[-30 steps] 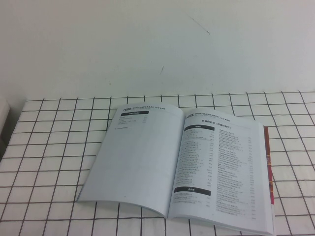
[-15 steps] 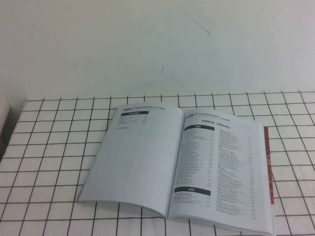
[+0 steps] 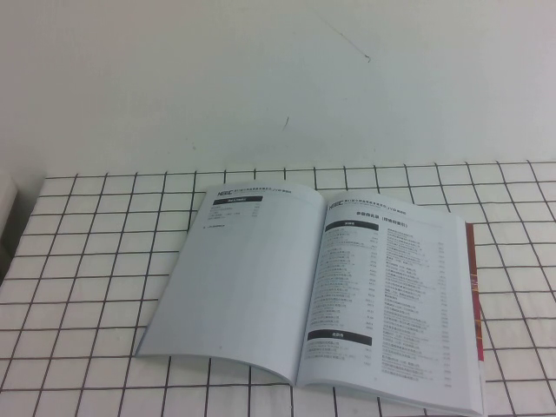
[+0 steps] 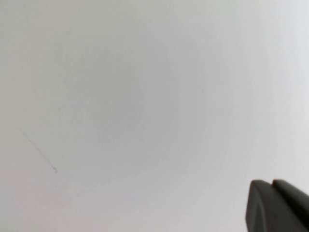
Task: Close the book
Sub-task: 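Close the open booklet and leave it lying on the table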
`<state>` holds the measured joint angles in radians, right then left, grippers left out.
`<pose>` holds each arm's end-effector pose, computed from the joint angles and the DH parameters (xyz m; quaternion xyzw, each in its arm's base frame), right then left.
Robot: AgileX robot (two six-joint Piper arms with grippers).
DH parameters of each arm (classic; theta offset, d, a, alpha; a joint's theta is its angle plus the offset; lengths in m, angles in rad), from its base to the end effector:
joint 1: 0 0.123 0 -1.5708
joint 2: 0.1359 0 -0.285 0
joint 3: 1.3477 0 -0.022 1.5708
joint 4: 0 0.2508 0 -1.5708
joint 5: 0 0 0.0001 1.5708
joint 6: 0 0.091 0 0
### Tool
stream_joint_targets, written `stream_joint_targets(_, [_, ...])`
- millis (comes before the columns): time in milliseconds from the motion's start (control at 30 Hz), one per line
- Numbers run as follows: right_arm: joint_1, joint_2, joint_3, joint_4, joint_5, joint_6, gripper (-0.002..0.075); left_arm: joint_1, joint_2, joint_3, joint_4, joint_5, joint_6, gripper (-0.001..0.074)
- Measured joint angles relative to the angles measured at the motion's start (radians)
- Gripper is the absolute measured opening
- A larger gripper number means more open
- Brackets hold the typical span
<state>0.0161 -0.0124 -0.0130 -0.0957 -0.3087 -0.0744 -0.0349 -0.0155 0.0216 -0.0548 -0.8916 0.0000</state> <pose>0.0470 0.0034 0.2451 -0.0615 0.5408 -0.0548 0.8371 0.0167 0.0033 0.2745 -0.0203 0.2949 -0.0268 0.9549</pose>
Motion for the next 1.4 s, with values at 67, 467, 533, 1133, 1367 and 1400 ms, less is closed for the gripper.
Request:
stream_joint_targets(67, [0.0, 0.0, -0.056, 0.0, 0.129, 0.0, -0.0003, 0.0, 0.0, -0.011, -0.014, 0.126, 0.0, -0.0003])
stream_joint_targets(467, [0.0, 0.26, -0.436, 0.063, 0.614, -0.016, -0.0003, 0.0, 0.212, -0.388, -0.018, 0.972, 0.015, -0.0003])
stream_joint_targets(533, [0.0, 0.371, -0.505, 0.106, 0.681, -0.034, -0.0003, 0.0, 0.298, -0.451, -0.033, 1.047, 0.013, -0.0003])
stream_joint_targets(1133, [0.077, 1.412, -0.805, 1.024, 0.778, -1.108, -0.0003, -0.11, 1.094, -0.716, -0.329, 1.101, 0.172, -0.0003])
stream_joint_targets(1367, [0.255, 1.701, -0.946, 1.037, 0.699, -1.162, -0.0003, -0.174, 1.426, -0.895, -0.329, 1.118, 0.229, -0.0003])
stream_joint_targets(1400, [0.268, 1.727, -0.959, 1.037, 0.697, -1.162, -0.0003, -0.177, 1.466, -0.909, -0.329, 1.122, 0.234, -0.0003])
